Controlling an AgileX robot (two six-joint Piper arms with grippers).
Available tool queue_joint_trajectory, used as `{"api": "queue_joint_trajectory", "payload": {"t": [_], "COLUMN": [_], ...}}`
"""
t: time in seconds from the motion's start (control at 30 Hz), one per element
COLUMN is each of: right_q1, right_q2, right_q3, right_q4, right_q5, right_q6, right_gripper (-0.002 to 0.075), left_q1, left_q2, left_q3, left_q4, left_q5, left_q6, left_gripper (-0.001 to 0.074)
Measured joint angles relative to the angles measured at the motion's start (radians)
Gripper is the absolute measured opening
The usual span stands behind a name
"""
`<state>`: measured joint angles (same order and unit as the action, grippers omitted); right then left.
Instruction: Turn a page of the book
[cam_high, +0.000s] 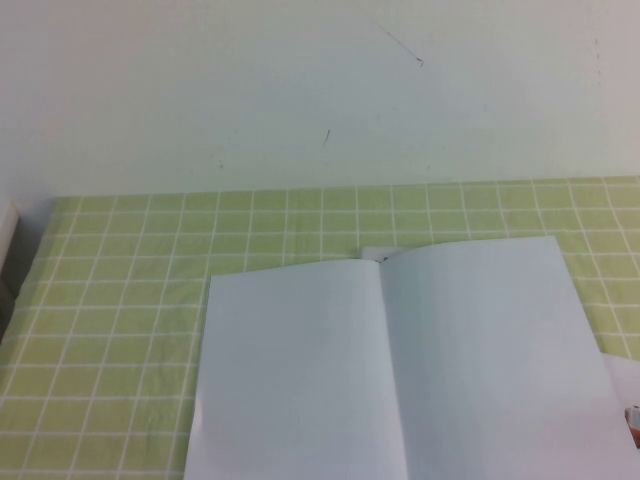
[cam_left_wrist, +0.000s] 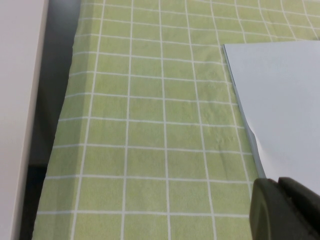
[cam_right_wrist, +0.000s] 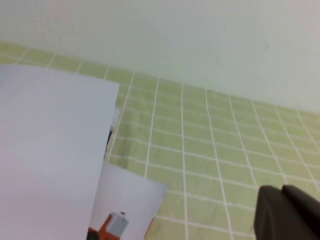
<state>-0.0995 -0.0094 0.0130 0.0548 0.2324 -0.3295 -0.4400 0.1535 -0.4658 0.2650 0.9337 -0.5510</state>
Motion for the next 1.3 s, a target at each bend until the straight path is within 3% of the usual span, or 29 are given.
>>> {"api": "queue_joint_trajectory", "payload": {"t": [0.33,1.1,1.3], "right_q1": [-0.002,-0.002,-0.002], "right_q2": [-0.002,-0.002,-0.002], "right_q3": [0.011,0.01,0.01], "right_q4": [-0.029,-0.034,-0.034], "right_q5": [0.118,0.124,0.124], "right_q6": [0.065,0.065,0.065], "right_gripper": [-0.0001,-0.0001,-0.0001], "left_q1": [0.0,0.0,0.05], "left_q2": [0.0,0.0,-0.061], "left_q3": [0.0,0.0,0.084], "left_q4": [0.0,0.006,0.033], "left_q5": [0.0,0.0,-0.172], "left_q6": [0.0,0.0,0.006], "left_gripper": [-0.0004,-0.0004,-0.0004]}}
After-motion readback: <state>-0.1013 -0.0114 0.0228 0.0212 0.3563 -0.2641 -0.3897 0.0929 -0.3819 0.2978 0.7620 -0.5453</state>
